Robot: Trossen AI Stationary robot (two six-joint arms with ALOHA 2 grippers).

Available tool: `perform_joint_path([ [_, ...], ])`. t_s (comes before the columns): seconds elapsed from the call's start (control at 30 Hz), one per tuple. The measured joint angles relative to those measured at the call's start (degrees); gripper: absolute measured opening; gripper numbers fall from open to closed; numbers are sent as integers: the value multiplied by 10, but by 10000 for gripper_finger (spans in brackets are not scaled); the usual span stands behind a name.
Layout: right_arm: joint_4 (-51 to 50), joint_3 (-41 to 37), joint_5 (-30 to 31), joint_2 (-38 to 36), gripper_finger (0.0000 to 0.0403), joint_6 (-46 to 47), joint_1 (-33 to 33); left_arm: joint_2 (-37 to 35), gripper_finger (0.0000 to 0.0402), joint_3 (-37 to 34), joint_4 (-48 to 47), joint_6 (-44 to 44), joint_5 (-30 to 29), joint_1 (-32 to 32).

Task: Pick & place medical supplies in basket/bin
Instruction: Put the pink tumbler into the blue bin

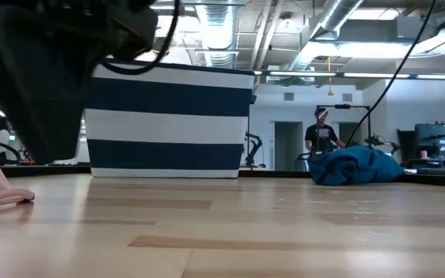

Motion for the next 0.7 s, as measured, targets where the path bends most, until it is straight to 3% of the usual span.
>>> perform_joint_path([
  [0.4,0,0,0,0,225,-6,0,0,132,0,-33,-81,-80,-31],
  [0.7,0,0,0,0,225,-7,0,-1,132,-59,32,-112,-54,-40],
])
